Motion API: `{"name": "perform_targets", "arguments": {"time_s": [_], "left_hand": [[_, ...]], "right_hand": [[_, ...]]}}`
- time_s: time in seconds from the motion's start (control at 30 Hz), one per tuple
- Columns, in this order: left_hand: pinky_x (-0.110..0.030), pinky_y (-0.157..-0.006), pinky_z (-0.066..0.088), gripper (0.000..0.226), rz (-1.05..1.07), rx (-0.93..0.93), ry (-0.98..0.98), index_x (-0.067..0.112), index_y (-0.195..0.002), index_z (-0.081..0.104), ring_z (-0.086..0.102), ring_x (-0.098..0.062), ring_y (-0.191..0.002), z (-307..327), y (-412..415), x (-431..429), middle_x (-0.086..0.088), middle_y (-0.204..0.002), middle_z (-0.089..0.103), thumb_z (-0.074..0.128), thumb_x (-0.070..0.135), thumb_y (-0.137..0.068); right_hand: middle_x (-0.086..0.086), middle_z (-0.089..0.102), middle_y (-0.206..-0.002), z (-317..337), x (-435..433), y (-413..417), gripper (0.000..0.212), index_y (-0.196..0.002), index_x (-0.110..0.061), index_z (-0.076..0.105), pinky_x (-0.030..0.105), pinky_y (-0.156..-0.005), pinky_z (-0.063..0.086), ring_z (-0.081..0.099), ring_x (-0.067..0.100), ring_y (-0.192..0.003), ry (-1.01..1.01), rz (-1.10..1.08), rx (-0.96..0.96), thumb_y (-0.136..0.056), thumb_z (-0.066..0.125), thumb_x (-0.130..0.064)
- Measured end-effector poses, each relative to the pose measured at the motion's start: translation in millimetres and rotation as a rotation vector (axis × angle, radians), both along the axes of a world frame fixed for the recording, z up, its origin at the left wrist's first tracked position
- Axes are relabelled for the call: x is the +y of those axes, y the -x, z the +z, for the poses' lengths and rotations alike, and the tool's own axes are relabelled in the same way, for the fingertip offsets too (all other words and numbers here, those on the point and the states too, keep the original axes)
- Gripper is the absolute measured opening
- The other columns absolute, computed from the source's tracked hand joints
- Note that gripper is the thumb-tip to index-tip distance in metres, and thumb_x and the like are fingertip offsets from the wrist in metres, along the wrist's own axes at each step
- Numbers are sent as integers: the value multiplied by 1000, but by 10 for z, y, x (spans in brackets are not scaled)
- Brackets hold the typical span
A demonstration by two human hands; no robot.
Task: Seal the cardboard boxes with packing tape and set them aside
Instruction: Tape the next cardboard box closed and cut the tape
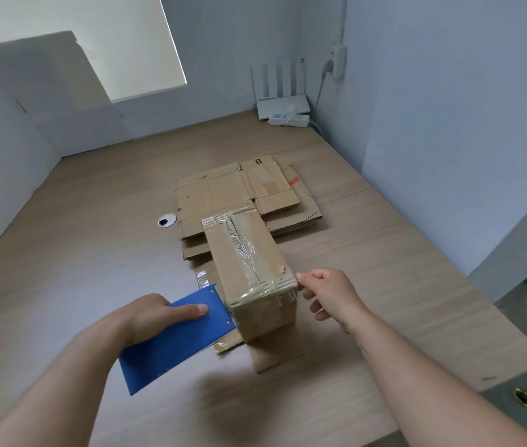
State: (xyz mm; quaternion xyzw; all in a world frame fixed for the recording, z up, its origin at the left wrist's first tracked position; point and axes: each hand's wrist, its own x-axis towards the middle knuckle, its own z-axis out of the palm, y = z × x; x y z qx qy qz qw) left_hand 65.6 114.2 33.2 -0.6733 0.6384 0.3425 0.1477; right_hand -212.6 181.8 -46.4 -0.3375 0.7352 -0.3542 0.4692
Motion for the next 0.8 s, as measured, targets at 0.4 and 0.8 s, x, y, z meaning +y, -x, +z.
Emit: {"name": "perform_targets", "arguments": {"time_s": [0.4,0.8], "left_hand": [[-31,-71,42,82,-17,47,9,16,-87,70,66,-19,-81,-14,-28,15,-2,-87,70,49,84,-45],[-30,-72,45,68,85,0,-40,18,-89,69,66,-18,-81,34,-156,-48,-2,-90,69,61,80,-63]], "right_hand": [[-3,61,-80,111,-22,-342,25,-80,-15,55,29,-66,40,55,16,-76,248,-60,288,-87,65,-37],[3,60,-68,49,-93,-336,24,-71,-5,58,33,-67,44,51,16,-67,291,-151,90,-80,74,-20]]}}
